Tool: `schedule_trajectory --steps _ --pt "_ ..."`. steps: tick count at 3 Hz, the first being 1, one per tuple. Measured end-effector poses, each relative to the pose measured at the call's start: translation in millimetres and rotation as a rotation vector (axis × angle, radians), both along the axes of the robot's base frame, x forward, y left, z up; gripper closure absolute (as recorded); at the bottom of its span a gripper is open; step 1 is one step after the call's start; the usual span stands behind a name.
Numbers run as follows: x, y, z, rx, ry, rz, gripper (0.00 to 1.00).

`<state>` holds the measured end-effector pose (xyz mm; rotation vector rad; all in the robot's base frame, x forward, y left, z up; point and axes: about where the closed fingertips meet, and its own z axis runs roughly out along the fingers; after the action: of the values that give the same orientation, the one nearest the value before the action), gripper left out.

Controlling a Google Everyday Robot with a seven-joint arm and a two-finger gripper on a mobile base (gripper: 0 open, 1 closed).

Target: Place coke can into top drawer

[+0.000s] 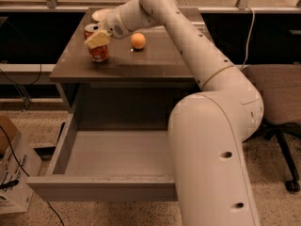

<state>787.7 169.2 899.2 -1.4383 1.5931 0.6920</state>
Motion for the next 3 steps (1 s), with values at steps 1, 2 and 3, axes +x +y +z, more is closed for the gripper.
schedule_trajectory --steps 1,2,3 --pt "-7 -10 5 0.027 0.011 0.000 0.78" --pt "-28 -42 36 0.059 -0.013 -0.048 0.99" --pt "-72 -77 65 0.050 -0.017 -0.116 1.00"
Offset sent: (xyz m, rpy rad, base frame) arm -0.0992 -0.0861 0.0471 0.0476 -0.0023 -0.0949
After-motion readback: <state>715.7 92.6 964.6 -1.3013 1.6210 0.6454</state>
